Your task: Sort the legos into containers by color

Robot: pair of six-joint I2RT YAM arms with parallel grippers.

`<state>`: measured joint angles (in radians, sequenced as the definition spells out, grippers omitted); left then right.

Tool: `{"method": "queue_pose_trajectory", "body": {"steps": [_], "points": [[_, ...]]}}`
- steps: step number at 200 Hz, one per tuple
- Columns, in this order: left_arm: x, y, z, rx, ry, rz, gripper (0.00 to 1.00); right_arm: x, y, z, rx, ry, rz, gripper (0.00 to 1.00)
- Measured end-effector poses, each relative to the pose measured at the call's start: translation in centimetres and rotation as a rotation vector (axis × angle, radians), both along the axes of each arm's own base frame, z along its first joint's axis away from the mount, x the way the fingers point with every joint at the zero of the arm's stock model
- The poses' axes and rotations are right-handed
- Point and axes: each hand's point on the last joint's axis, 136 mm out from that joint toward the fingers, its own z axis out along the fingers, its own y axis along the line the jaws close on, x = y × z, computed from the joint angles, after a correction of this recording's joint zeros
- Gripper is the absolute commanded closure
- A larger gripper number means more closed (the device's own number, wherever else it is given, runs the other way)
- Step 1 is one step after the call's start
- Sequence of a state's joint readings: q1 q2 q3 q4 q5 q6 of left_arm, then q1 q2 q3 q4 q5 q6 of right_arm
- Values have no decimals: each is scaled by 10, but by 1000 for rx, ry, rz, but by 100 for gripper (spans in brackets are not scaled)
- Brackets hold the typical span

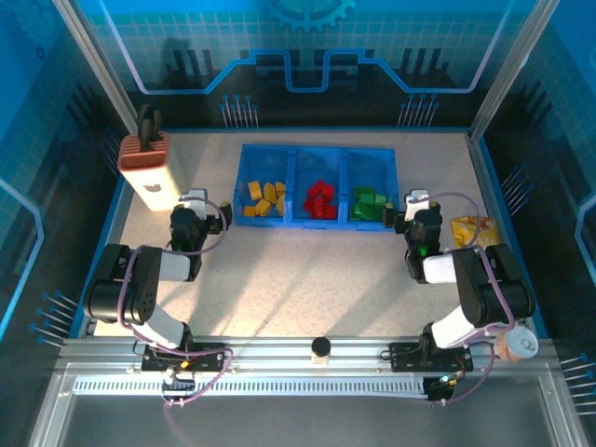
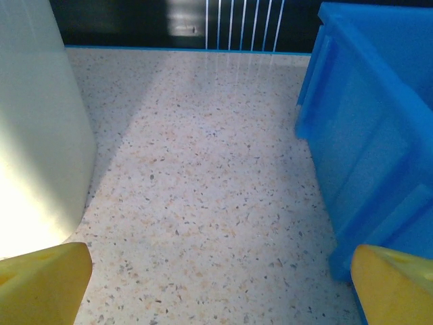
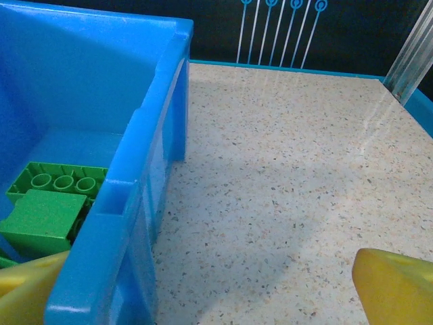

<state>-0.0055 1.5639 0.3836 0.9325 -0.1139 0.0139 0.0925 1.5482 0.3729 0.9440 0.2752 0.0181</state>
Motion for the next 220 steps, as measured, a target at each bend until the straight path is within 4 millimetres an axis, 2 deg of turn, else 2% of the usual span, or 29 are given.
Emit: {"method": "queue_pose_trajectory", "body": {"steps": [220], "points": [[-1, -3, -4, -15, 16, -14, 1, -1, 0, -3, -1, 12, -1, 0]]}}
